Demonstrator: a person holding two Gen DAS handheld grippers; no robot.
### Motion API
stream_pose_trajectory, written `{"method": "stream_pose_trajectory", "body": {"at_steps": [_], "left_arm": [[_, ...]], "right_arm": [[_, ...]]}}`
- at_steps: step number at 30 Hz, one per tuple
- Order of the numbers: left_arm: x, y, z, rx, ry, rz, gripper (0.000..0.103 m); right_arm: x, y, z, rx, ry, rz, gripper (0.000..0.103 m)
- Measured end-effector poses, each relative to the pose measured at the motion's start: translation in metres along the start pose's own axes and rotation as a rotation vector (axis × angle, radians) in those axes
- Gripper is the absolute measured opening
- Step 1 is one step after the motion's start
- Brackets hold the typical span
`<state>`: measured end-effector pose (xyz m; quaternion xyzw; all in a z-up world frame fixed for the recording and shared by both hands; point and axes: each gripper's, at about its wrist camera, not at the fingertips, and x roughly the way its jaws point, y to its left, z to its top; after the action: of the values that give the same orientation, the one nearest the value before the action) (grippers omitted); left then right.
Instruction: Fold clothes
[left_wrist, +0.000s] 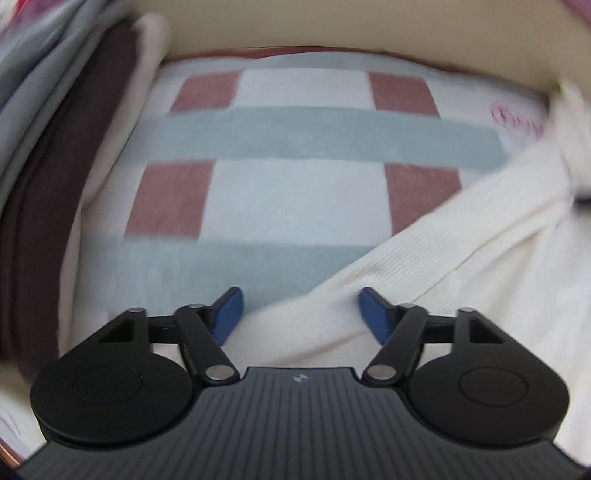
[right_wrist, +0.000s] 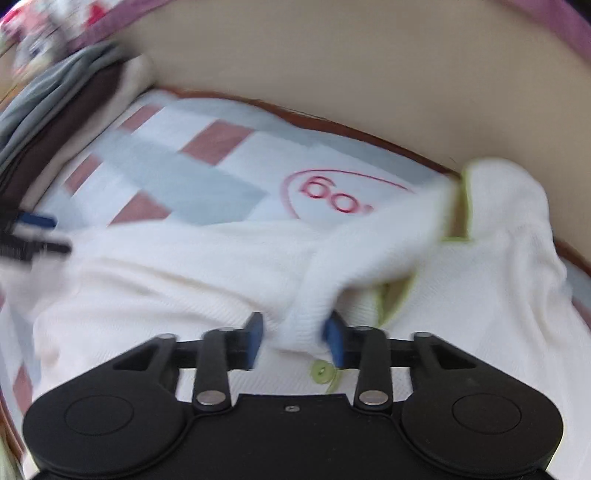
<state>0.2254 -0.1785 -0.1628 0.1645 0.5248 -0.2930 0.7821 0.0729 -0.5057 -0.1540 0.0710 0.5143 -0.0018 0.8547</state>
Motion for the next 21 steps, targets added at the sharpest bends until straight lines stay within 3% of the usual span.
{"method": "stream_pose_trajectory", "body": {"at_steps": [4,8,11,13,15,19,21], "left_arm": [[-0.012,-0.001,-0.007,0.073,-0.061,0.088,0.066],[-0.006,-0.022,-0.007,0.192,-0.079,0.03,0.066],[0.003,-0.047,-0.01,0.284,-0.095,0.013,0.066],[0.012,-0.062,-0.012,0.348,-0.096,0.05,0.066],[0.014,-0.065,-0.011,0.346,-0.113,0.073,0.066],[0.017,-0.056,-0.003,0.259,-0.119,0.075,0.066],[0.019,-0.05,-0.002,0.23,-0.121,0.069,0.065]], "right_arm": [[-0.001,0.003,0.004,-0.045,-0.031,0.033,0.045],[-0.002,-0.009,0.004,0.021,-0.102,0.05,0.045],[0.003,-0.027,0.007,0.212,-0.124,0.165,0.05],[0.009,-0.039,0.011,0.318,-0.107,0.215,0.051],[0.015,-0.052,0.014,0.423,-0.089,0.263,0.051],[0.021,-0.057,0.033,0.426,-0.079,0.12,0.051],[0.026,-0.057,0.044,0.423,-0.091,0.106,0.057]]}}
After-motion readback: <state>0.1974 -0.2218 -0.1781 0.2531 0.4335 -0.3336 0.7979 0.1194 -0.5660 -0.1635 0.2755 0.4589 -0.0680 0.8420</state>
